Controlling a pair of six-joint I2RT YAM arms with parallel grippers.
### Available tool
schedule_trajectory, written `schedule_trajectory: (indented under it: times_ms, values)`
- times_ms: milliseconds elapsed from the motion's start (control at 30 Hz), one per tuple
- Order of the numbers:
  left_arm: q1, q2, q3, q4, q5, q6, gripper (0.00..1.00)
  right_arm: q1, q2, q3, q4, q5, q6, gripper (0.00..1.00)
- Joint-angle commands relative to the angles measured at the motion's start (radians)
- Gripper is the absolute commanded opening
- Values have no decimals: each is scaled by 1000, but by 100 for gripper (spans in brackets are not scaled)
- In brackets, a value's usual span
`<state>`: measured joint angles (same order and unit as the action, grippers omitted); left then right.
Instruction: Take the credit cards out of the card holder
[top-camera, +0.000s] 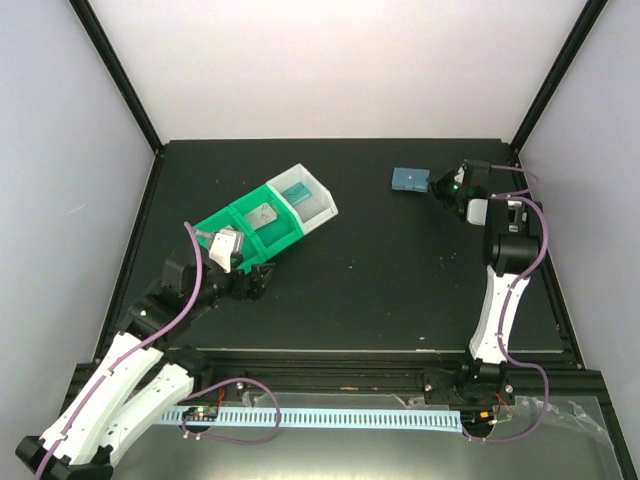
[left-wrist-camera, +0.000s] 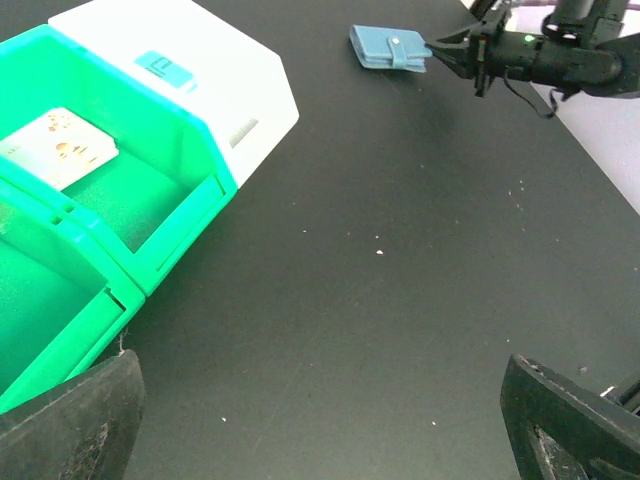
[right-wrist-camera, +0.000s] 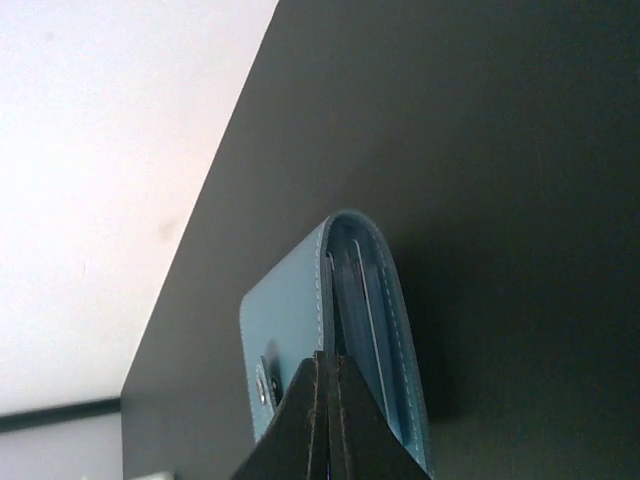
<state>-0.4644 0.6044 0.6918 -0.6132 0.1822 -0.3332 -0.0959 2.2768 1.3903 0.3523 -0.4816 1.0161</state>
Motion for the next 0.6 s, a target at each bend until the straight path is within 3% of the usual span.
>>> schedule_trajectory:
  times_ms: [0,133,367,567]
  values:
    - [6,-5,7,4,-9,4,99,-1,-146,-153,8,-61,-104,1]
    - [8,-15,5,-2,-27,5,99,9,-265,-325,-37,-83,-193,1]
    - [7,-9,9,-12,7,-13,99,54,-433,-444,-305,-56,-373,1]
    - [7,22,31,-27,84,-46,99,183,-574,-529,-439,-13,-448,1]
